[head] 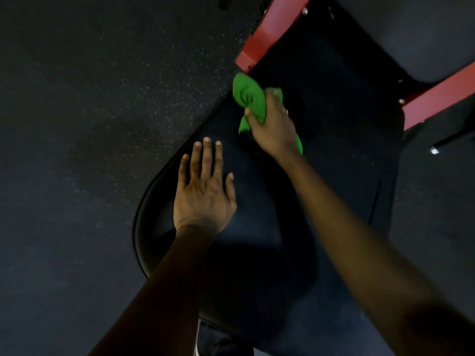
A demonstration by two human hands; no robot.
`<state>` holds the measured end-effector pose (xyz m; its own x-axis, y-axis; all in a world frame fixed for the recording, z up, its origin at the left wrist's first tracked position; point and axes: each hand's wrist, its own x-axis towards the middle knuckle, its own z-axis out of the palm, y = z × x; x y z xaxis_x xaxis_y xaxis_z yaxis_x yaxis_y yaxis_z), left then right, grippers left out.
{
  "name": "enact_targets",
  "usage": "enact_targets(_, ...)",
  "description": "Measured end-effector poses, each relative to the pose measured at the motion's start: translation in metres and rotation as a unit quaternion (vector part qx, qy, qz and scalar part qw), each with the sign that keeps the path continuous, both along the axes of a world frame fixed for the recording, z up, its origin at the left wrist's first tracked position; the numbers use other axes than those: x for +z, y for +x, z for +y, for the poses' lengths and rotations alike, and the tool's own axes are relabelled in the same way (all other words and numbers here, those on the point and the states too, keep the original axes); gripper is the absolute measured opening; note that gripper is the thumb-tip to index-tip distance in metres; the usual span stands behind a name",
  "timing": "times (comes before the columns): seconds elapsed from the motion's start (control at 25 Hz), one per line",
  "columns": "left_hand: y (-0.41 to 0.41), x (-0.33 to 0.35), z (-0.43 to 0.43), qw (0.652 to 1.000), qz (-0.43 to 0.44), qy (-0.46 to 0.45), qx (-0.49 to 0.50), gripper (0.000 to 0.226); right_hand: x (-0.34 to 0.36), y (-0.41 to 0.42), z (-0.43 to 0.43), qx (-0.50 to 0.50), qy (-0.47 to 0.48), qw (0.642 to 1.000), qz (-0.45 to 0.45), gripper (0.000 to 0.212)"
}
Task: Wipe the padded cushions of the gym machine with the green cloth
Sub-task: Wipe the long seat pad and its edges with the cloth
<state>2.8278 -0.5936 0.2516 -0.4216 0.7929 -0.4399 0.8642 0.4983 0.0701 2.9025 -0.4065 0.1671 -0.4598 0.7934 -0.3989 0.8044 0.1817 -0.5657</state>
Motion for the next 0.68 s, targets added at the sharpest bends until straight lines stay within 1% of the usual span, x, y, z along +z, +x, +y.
enact_targets(0.08, 0.000, 0.000, -0.001, 1.000, 0.001, 0.000, 0.000, 0.065, 0.022, 0.044, -0.052, 0.000, 0.000, 1.000, 0.014, 0.055)
enact_targets(0.16, 0.000, 0.000, -0.001, 1.000, 0.000, 0.005, 0.003, 0.065, 0.027, 0.068, -0.065, 0.002, 0.020, 1.000, 0.019, 0.050)
enact_targets(0.24, 0.001, 0.000, -0.001, 1.000, -0.002, 0.002, 0.002, 0.065, 0.010, 0.061, -0.036, -0.016, 0.042, 0.999, -0.007, 0.045)
enact_targets(0.28, 0.001, 0.001, -0.001, 1.000, -0.002, 0.002, 0.002, 0.065, -0.002, 0.050, -0.016, -0.035, 0.048, 0.998, -0.026, 0.045)
enact_targets(0.4, 0.000, 0.000, -0.001, 1.000, 0.001, 0.005, 0.005, 0.065, -0.032, 0.024, 0.052, -0.107, 0.021, 0.992, -0.068, 0.052)
enact_targets(0.48, 0.001, 0.000, -0.001, 1.000, 0.002, 0.006, 0.005, 0.065, -0.035, 0.016, 0.066, -0.134, 0.012, 0.988, -0.076, 0.055)
enact_targets(0.56, 0.001, 0.000, -0.001, 1.000, 0.003, 0.007, 0.003, 0.065, -0.020, 0.014, 0.038, -0.125, -0.001, 0.990, -0.072, 0.056)
enact_targets(0.68, 0.001, 0.000, -0.001, 1.000, 0.002, 0.007, 0.003, 0.065, 0.027, 0.040, -0.052, -0.049, -0.008, 0.998, -0.029, 0.055)
